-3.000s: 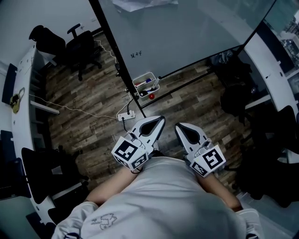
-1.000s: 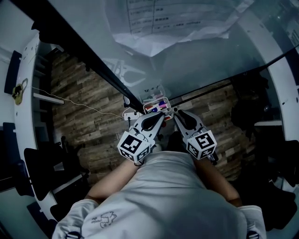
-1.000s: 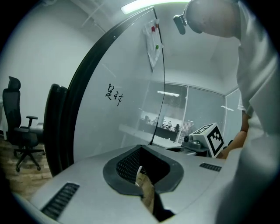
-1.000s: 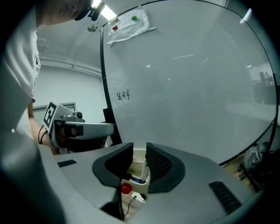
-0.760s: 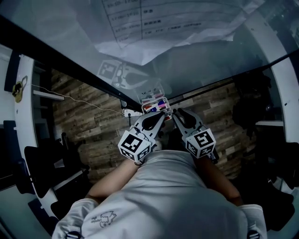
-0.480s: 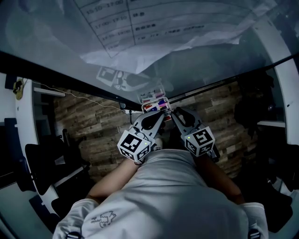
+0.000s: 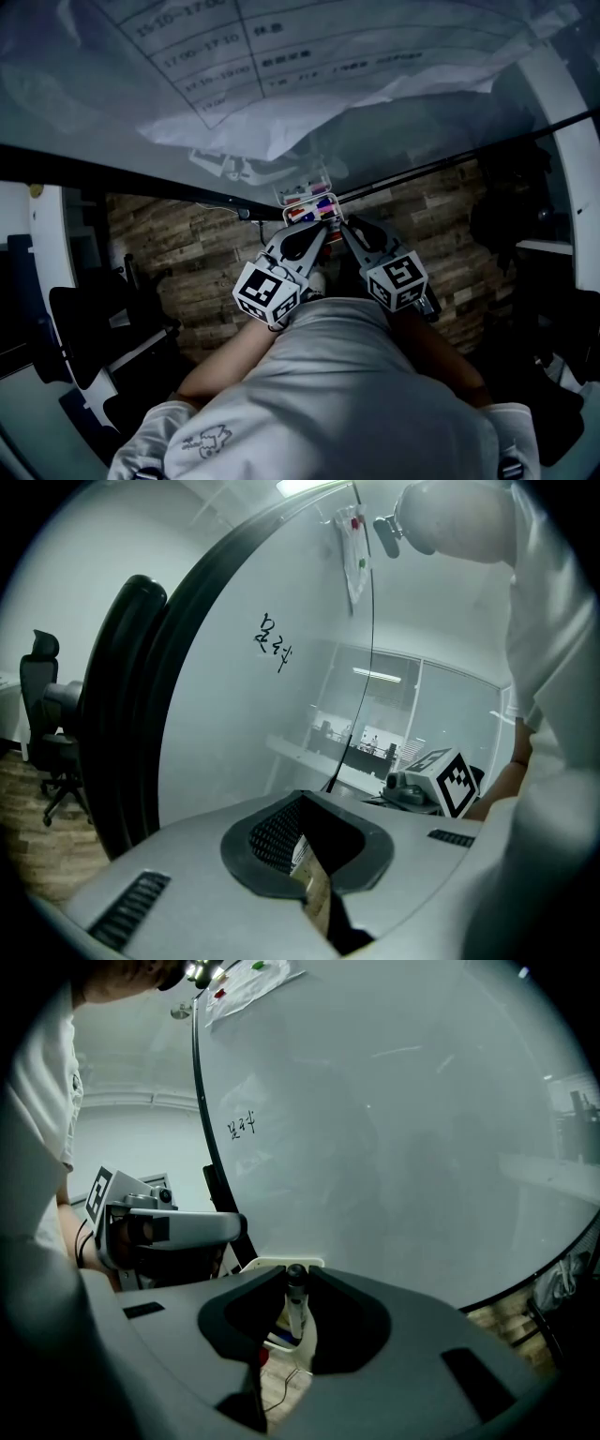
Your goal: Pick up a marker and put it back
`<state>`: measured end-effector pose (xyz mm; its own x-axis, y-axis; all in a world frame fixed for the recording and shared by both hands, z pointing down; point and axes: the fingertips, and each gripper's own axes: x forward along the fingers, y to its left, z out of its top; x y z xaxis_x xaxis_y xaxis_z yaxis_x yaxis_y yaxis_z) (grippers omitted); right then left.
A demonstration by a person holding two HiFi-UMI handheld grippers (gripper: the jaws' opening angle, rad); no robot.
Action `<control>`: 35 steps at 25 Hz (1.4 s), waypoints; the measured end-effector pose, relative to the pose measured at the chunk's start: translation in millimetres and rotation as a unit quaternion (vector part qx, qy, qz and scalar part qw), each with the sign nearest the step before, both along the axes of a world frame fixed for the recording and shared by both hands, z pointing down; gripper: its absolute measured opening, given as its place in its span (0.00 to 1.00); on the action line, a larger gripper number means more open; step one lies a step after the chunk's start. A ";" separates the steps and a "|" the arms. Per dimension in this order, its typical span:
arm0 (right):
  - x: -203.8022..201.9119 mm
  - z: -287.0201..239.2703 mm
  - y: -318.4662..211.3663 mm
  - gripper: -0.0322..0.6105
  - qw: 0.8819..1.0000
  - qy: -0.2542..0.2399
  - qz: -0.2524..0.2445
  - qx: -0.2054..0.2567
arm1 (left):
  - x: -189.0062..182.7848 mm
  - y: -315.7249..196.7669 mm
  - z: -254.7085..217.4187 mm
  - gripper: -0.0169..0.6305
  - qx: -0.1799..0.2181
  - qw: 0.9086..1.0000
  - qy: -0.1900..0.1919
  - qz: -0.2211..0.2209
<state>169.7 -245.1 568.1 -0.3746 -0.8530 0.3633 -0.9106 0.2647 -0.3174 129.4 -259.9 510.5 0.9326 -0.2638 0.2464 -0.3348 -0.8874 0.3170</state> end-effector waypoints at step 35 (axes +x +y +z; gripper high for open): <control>-32.1 -136.3 54.1 0.16 0.983 0.060 0.065 0.160 | -51.6 44.3 -101.4 0.03 0.108 0.990 0.079 0.052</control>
